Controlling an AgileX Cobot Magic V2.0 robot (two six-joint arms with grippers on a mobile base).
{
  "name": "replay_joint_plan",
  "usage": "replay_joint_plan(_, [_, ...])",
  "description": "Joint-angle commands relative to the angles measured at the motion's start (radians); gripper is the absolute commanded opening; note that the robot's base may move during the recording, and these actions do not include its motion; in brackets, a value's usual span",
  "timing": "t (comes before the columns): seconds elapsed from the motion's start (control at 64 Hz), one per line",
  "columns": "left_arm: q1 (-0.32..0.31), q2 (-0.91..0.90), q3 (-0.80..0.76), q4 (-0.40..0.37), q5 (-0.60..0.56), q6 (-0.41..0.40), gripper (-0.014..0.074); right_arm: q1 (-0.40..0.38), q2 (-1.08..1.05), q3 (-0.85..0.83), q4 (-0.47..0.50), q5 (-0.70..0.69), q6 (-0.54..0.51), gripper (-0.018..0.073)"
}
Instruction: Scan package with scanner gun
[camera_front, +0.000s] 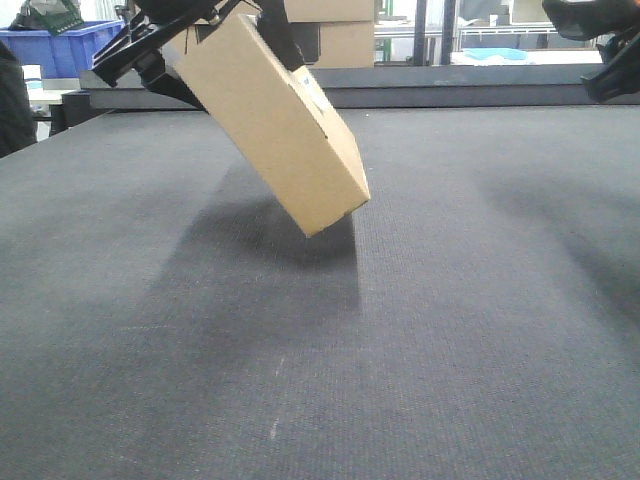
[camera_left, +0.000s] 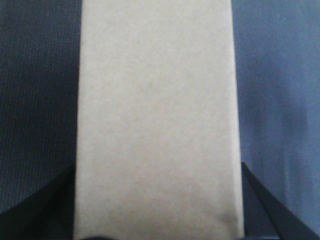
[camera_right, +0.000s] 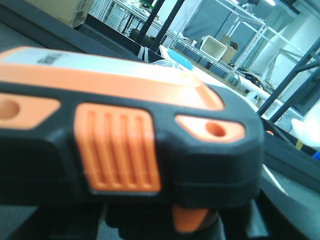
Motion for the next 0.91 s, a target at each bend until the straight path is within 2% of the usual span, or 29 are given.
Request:
replay_joint_plan(0.0, [-0.006,-0.012,-0.009,-0.009,-0.014,0.000,-0.0111,-0.004,-0.017,-0.013,-0.003,-0.075,0.051,-0.0154])
replay_joint_plan(0.188, [-0.006,-0.012,-0.009,-0.007,-0.014,0.000,-0.0111,-0.004,-0.017,-0.018,-0.003,-0.081,0.143,-0.0154])
replay_joint_plan(0.469, [-0.006,-0.012,-0.009,-0.005,-0.014,0.000,-0.0111,-0.004,-0.017,-0.018,-0.003,-0.080,0.145,-0.0154])
replay_joint_plan(0.657, [-0.006,-0.012,-0.009,-0.004,-0.022,0.000,-0.0111,0.027,-0.017,-0.018,-0.003,-0.080,0.161,-0.0154])
replay_joint_plan(0.766, [-0.006,-0.012,-0.009,-0.004,-0.031,0.000,-0.0111,0.068,-0.017,-0.018,0.015,-0.080,0.085,-0.0154])
replay_joint_plan(0.891, [-0.006,-0.012,-0.009,-0.006,-0.038,0.000,-0.0111,0.127,-0.017,-0.039,0.170,-0.077,-0.044,-0.0154])
